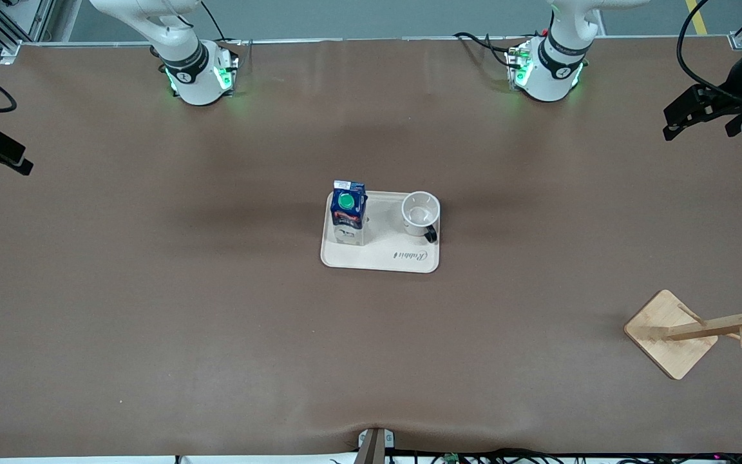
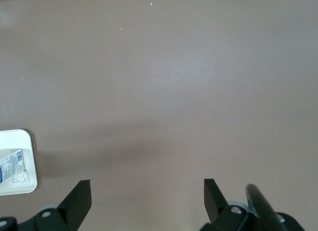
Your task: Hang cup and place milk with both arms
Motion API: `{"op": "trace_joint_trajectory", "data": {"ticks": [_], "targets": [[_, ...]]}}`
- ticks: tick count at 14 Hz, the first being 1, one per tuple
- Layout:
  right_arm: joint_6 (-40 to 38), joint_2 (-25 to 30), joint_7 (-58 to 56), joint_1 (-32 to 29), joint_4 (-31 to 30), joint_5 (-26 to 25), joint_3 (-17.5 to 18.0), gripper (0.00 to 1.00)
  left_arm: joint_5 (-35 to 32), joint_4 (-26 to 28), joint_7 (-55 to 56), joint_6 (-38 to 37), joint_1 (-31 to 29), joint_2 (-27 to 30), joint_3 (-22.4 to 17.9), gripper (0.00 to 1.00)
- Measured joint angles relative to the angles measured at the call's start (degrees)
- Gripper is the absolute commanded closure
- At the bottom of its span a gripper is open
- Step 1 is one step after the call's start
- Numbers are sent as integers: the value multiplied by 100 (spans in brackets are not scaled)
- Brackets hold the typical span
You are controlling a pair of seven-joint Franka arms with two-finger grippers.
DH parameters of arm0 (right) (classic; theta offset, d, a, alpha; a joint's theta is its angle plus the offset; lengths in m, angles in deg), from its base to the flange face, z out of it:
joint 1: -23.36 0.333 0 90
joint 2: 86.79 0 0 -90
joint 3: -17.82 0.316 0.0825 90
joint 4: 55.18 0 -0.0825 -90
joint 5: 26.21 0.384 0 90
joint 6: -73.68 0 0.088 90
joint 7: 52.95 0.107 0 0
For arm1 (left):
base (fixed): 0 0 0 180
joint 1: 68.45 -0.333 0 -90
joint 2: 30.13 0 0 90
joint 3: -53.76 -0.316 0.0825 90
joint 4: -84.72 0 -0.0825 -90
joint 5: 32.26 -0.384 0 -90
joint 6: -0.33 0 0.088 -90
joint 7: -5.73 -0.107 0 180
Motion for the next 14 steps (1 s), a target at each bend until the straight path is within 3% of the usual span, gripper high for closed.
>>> {"op": "trace_joint_trajectory", "data": {"ticks": [11, 14], "targets": [[14, -11, 3, -18, 20, 0, -10, 0, 0, -52, 0, 28, 55, -377, 40, 0], [14, -20, 5, -18, 20, 0, -11, 0, 0, 250, 89, 543, 108, -586, 257, 0]]}}
